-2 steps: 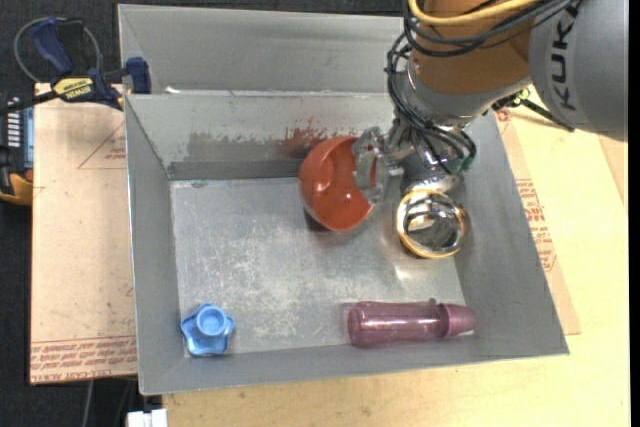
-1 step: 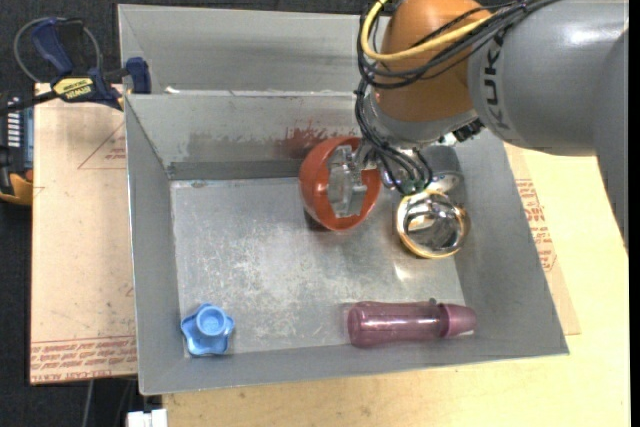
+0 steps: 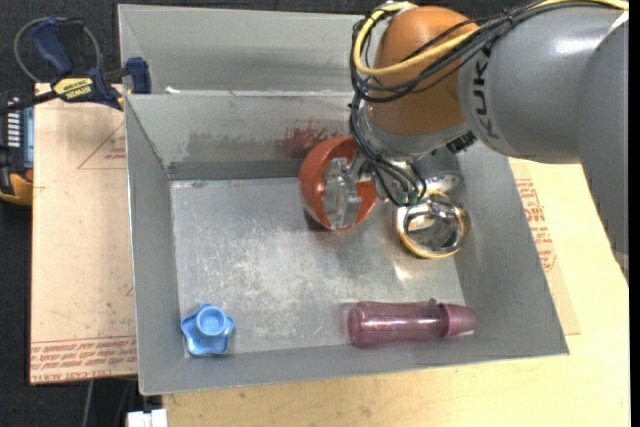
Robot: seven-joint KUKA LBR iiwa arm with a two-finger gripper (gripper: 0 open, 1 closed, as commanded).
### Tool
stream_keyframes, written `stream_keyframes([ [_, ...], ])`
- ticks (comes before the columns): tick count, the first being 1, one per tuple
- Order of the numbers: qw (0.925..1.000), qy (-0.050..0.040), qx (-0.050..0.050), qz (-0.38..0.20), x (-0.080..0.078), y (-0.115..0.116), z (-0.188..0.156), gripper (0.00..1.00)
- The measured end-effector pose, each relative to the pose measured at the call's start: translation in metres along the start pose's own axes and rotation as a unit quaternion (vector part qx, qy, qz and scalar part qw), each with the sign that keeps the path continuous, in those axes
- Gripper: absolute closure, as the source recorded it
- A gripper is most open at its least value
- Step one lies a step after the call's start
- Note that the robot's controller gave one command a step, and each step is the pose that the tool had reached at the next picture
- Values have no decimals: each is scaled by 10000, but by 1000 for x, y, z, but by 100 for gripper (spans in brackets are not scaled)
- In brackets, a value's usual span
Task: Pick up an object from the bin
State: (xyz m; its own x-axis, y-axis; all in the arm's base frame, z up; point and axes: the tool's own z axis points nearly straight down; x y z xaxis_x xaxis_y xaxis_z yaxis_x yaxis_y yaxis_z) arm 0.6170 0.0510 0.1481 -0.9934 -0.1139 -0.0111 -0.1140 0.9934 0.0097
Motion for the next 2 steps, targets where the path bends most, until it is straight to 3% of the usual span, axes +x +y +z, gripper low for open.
stream_keyframes([
  [1,10000,-30,16,-62,-16,-101,15,100],
  [2,9999,-65,-47,78,-22,-11,-2,100],
])
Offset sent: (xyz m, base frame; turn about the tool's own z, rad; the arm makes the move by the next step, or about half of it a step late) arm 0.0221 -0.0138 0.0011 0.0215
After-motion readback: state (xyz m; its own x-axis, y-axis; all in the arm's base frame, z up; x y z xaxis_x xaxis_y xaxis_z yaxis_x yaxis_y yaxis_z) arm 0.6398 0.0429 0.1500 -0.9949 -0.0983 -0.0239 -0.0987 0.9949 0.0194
